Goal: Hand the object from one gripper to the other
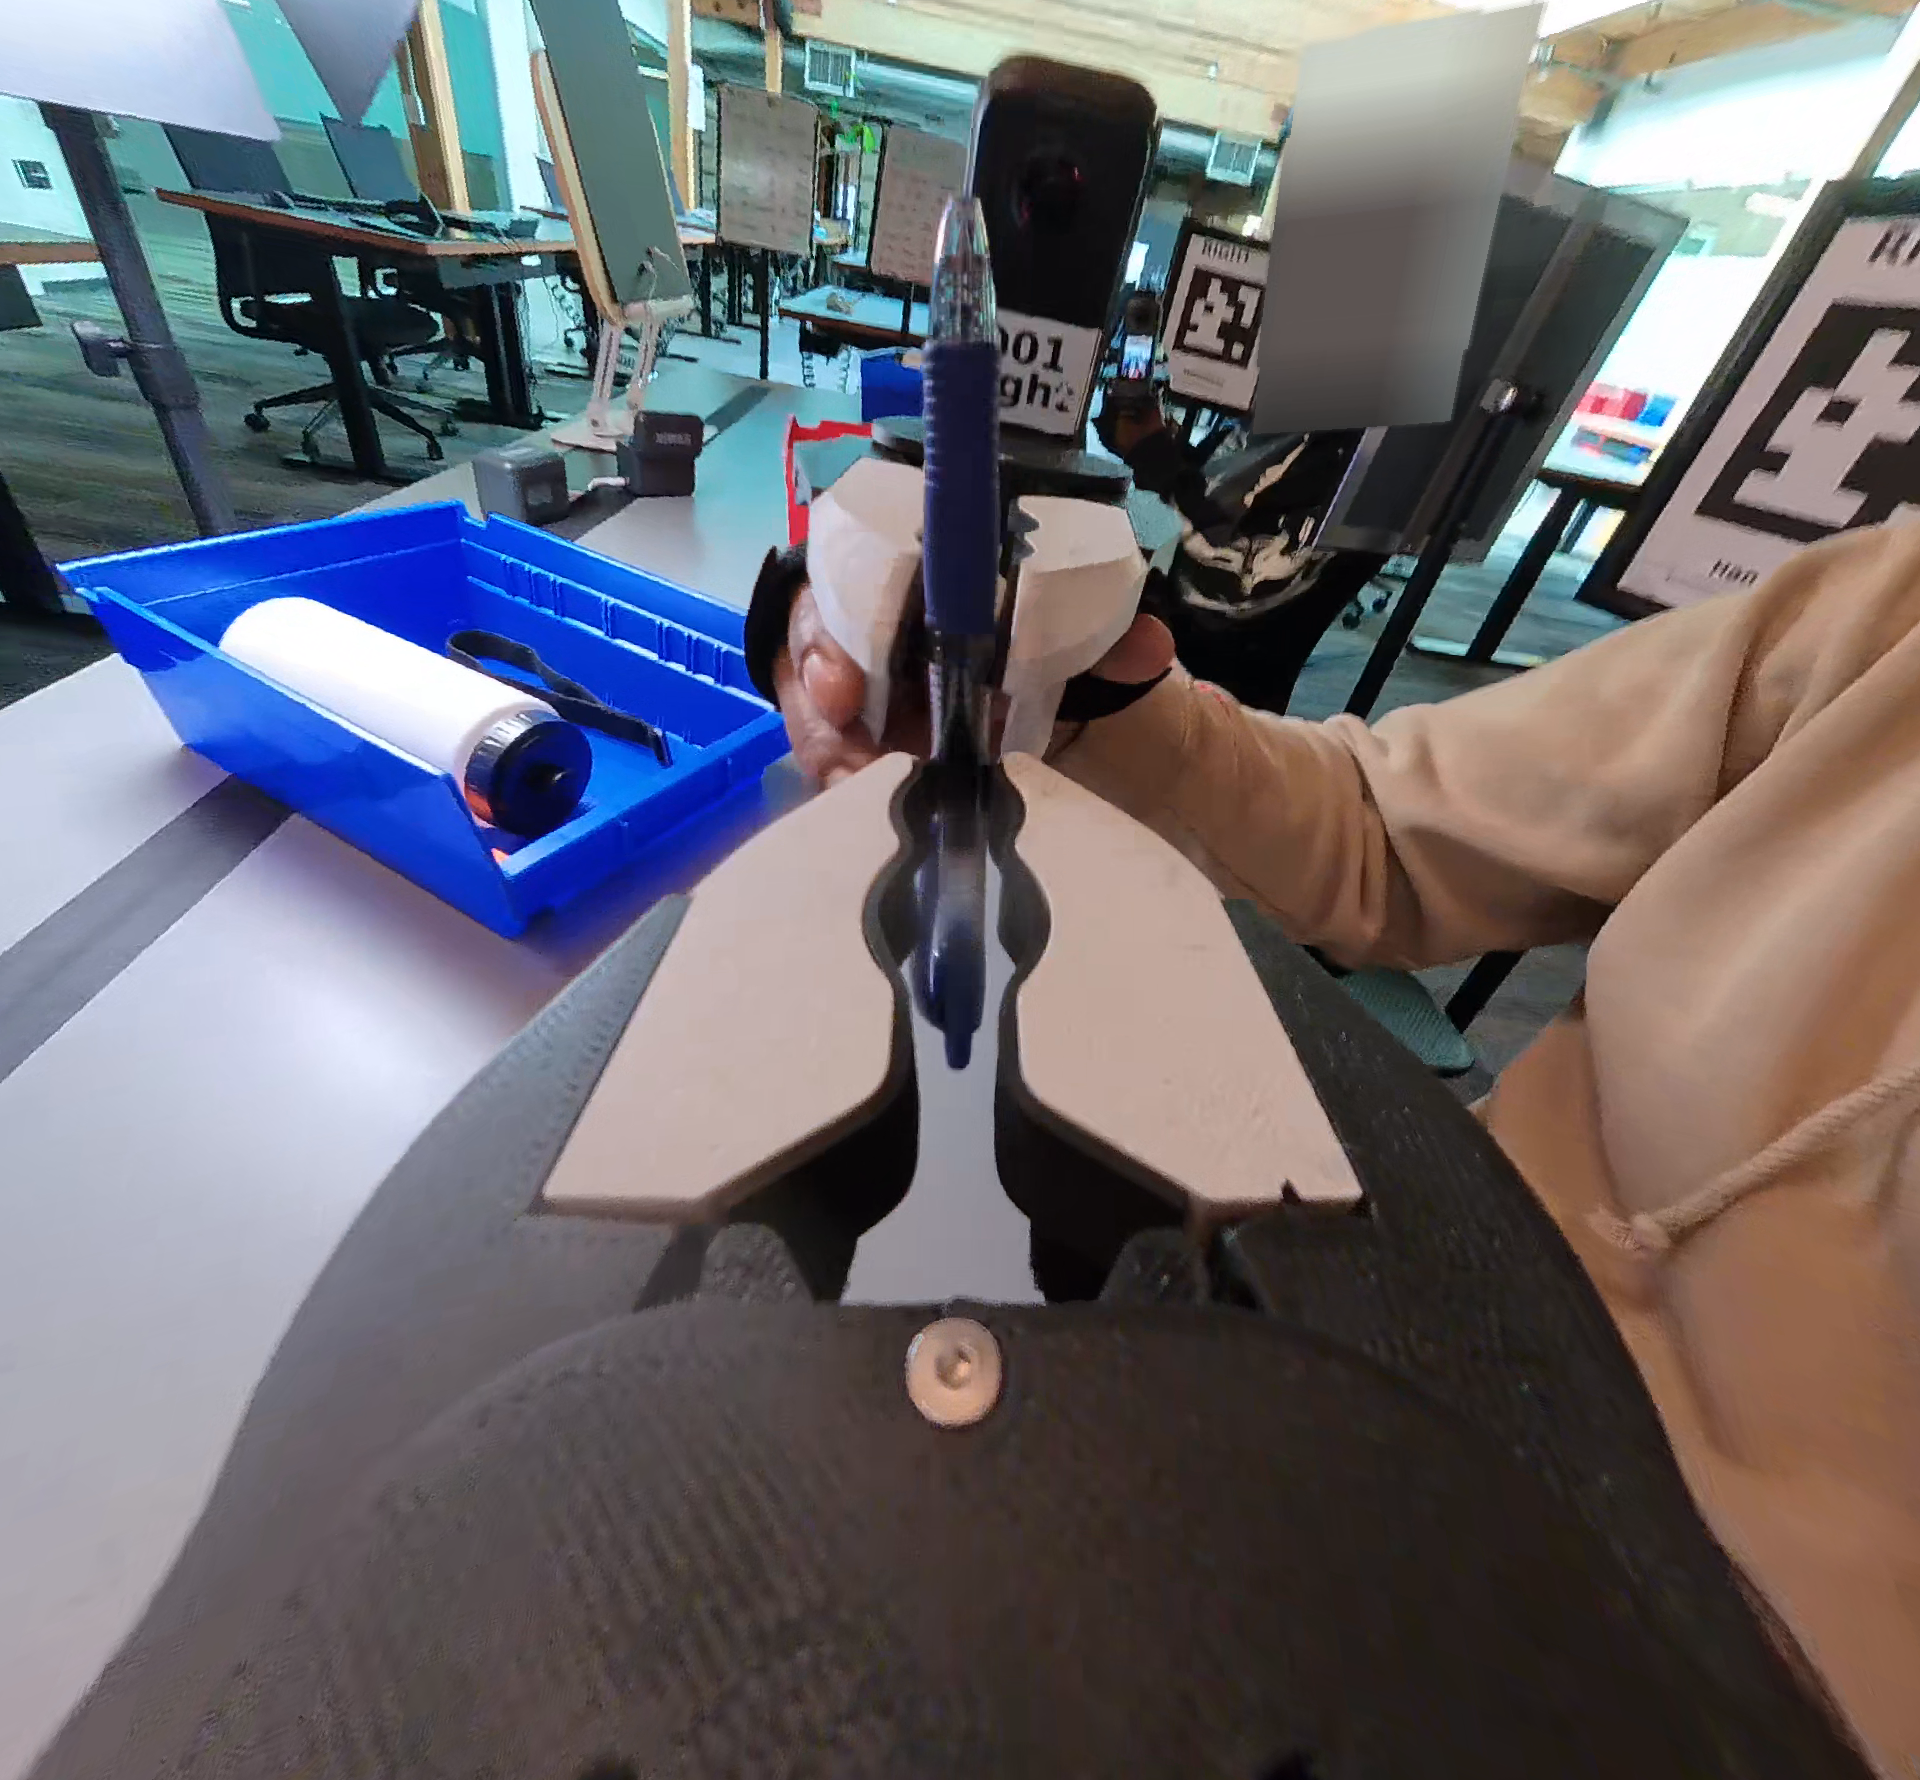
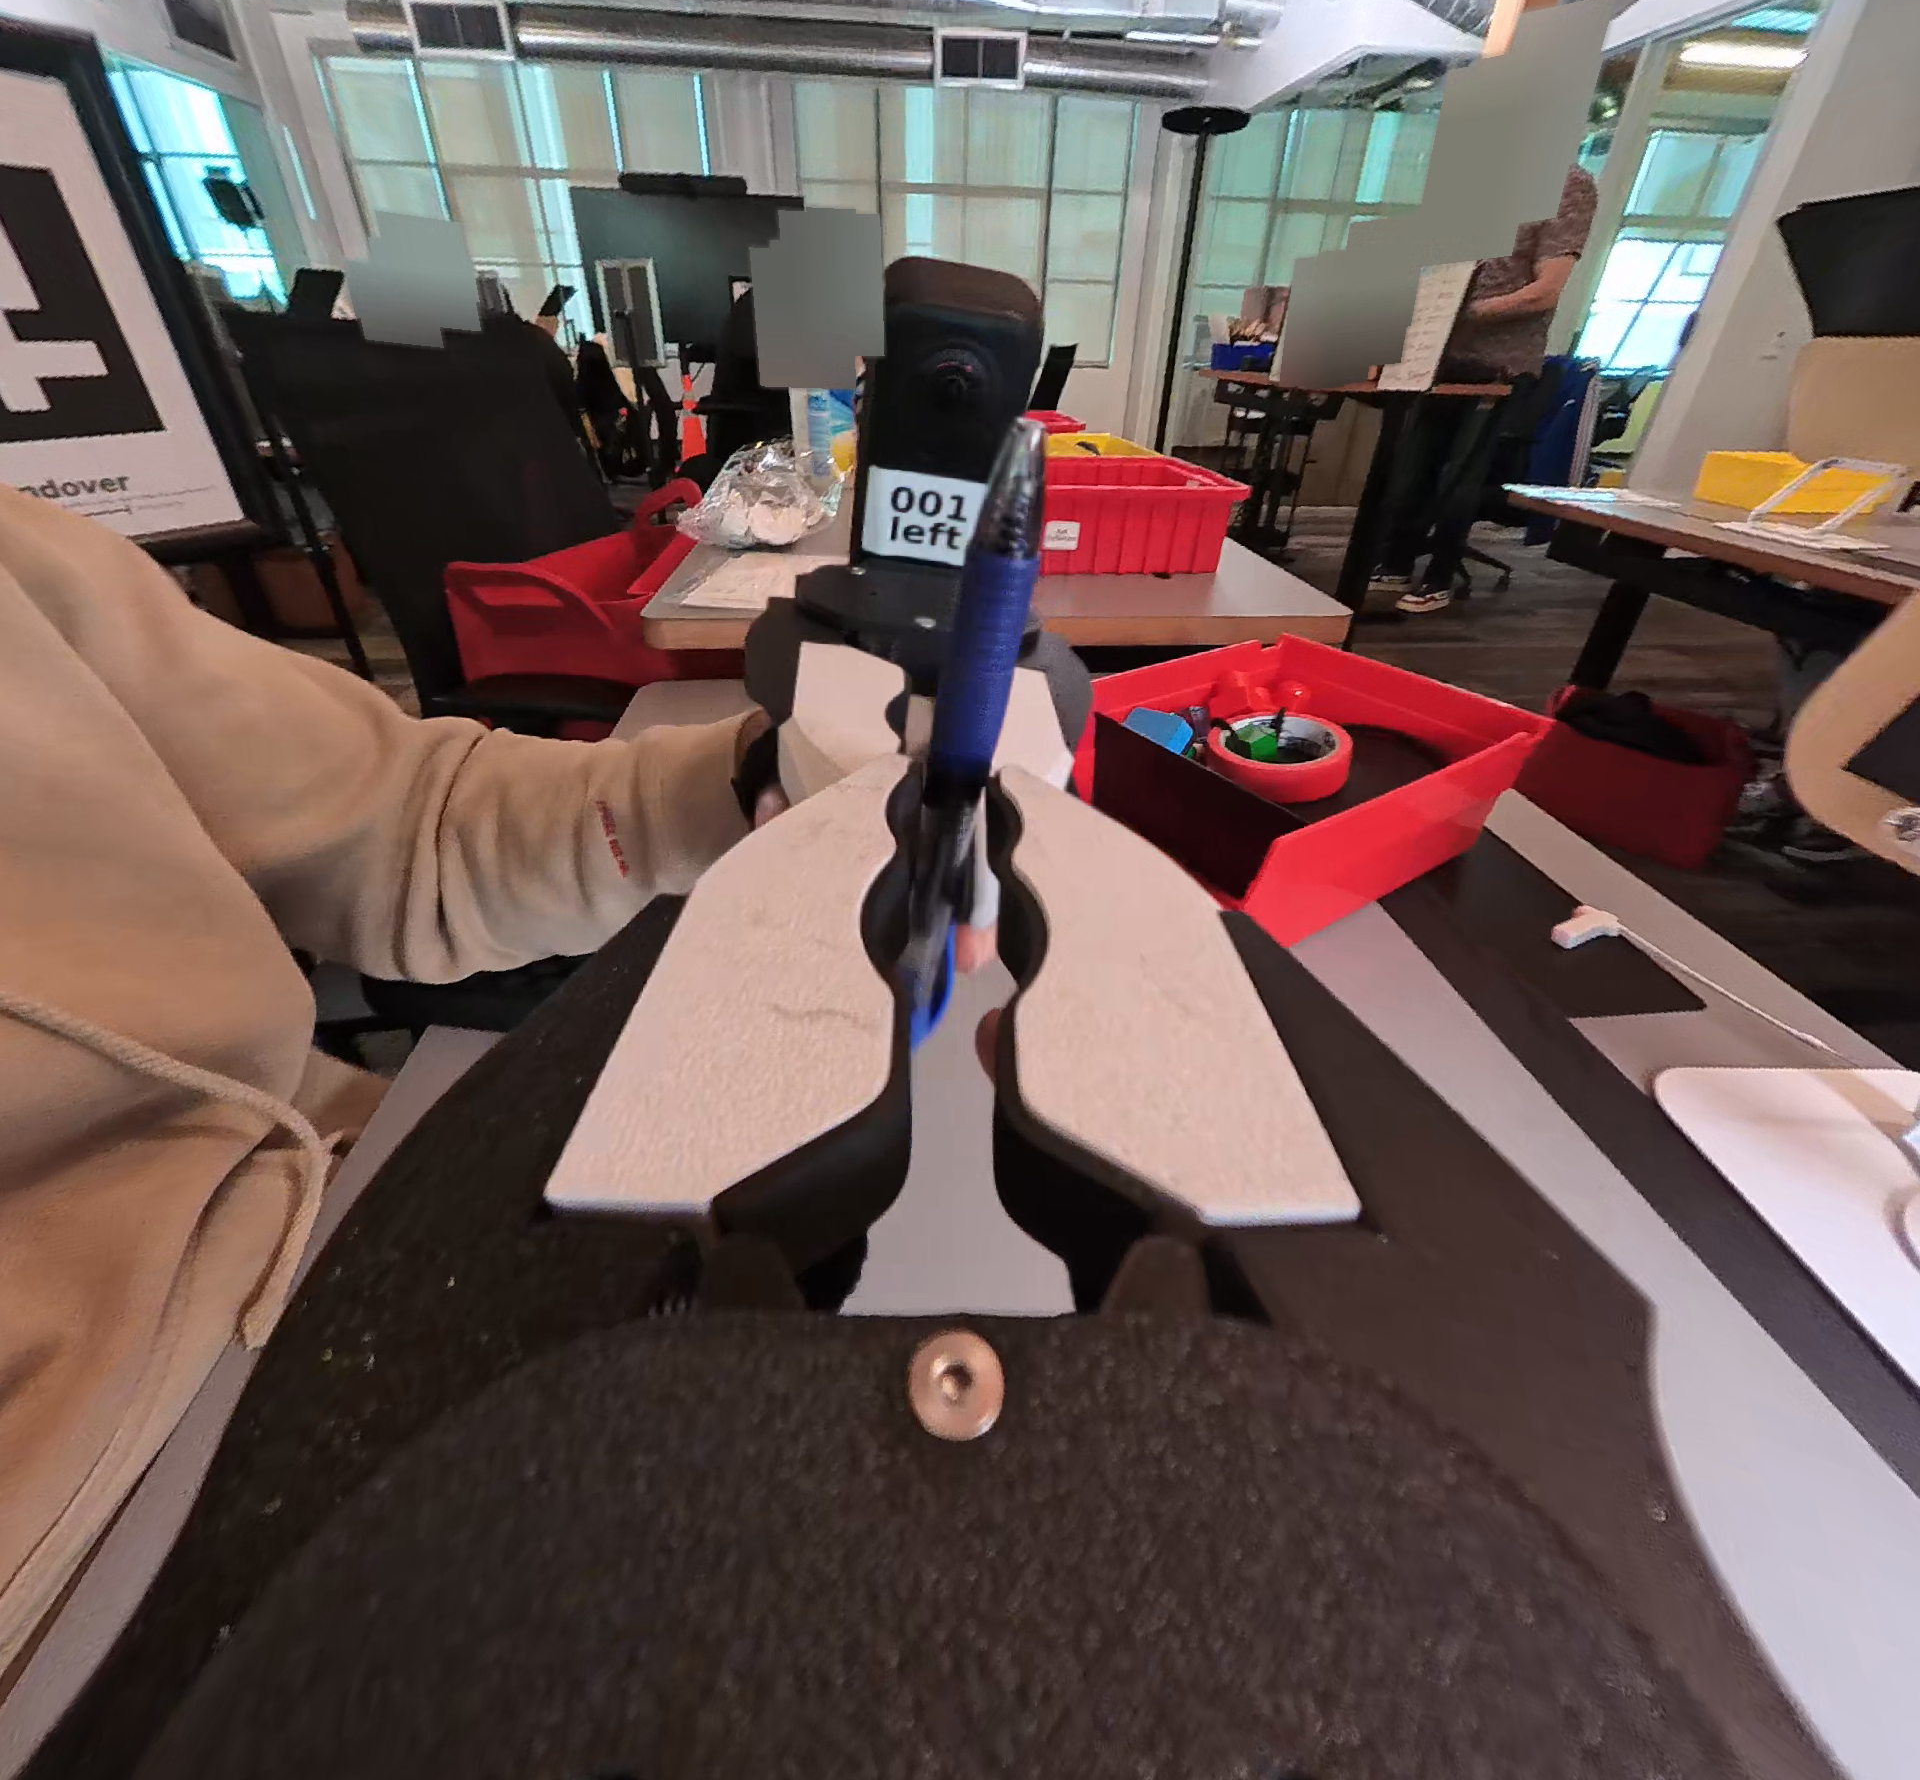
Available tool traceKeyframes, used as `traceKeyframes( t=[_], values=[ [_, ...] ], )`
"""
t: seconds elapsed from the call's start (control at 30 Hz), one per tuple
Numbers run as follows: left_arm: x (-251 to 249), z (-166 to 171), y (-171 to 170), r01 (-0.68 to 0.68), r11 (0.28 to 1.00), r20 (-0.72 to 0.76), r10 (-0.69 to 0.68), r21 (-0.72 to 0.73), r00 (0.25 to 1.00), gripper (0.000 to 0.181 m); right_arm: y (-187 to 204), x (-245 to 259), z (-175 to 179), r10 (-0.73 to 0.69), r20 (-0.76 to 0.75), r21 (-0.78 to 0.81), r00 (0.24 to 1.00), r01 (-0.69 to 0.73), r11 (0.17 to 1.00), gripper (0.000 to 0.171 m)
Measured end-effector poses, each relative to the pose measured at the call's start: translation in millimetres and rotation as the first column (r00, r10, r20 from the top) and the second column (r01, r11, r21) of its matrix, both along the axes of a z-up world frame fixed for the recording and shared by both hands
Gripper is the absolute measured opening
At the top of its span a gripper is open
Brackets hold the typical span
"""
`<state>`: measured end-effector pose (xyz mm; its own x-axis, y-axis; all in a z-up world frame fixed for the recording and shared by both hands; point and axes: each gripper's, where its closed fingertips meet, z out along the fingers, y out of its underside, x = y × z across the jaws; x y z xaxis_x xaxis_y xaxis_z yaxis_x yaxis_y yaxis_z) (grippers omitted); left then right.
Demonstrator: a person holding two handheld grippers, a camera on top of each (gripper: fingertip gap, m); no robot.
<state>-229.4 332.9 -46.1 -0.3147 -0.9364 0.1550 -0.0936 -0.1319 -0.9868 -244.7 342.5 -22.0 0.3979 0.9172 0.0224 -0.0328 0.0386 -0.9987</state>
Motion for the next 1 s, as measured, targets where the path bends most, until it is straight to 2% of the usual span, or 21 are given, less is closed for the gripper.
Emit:
traceKeyframes(
  t=[0.13, 0.3, 0.33, 0.43, 0.53, 0.7, 0.73, 0.8, 0.9, 1.0],
  values=[
    [-8, 10, 13, -0.014, 0.996, 0.038, 0.018, -0.087, 0.999, 0.01, 5, 14, 1, -0.006, -0.029, -0.044, 1.0, 0.004, 0.999, 0.021],
    [-8, 15, 14, -0.003, 0.99, 0.067, 0.013, -0.142, 0.998, 0.01, 7, -9, -28, 0.04, 0.056, -0.084, 0.998, -0.035, 0.996, 0.02],
    [-7, 14, 13, -0.005, 0.991, 0.065, 0.014, -0.135, 0.998, 0.01, 7, -15, -29, 0.04, 0.051, -0.085, 0.998, -0.036, 0.996, 0.014],
    [-8, 18, 9, 0.006, 0.992, 0.074, 0.004, -0.124, 0.997, 0.01, 4, -19, -26, 0.055, 0.031, -0.079, 0.998, -0.052, 0.995, 0.013],
    [-15, 20, 8, 0.029, 0.993, 0.07, -0.021, -0.11, 0.997, 0.028, 1, -10, -12, 0.062, -0.02, -0.065, 0.998, -0.064, 0.996, 0.012],
    [-8, 0, -5, 0.089, 0.993, -0.017, -0.091, -0.077, 0.996, 0.022, -1, -4, 2, 0.057, -0.091, -0.045, 0.994, -0.061, 0.997, 0.013],
    [-5, -3, -7, 0.08, 0.994, -0.027, -0.082, -0.068, 0.996, 0.015, -2, -7, 1, 0.059, -0.086, -0.046, 0.995, -0.063, 0.997, 0.013],
    [-1, -5, -5, 0.058, 0.997, -0.033, -0.059, -0.053, 0.998, 0.015, -2, -10, -2, 0.058, -0.072, -0.037, 0.996, -0.061, 0.997, 0.013],
    [-3, 0, -1, 0.041, 0.997, -0.016, -0.043, -0.069, 0.999, 0.015, 0, -7, 2, 0.028, -0.081, -0.026, 0.996, -0.031, 0.999, 0.013],
    [-9, 13, 8, 0.018, 0.994, 0.05, -0.013, -0.105, 0.999, 0.015, 2, 3, 8, 0.025, -0.114, -0.036, 0.993, -0.029, 0.999, 0.024]
  ],
)
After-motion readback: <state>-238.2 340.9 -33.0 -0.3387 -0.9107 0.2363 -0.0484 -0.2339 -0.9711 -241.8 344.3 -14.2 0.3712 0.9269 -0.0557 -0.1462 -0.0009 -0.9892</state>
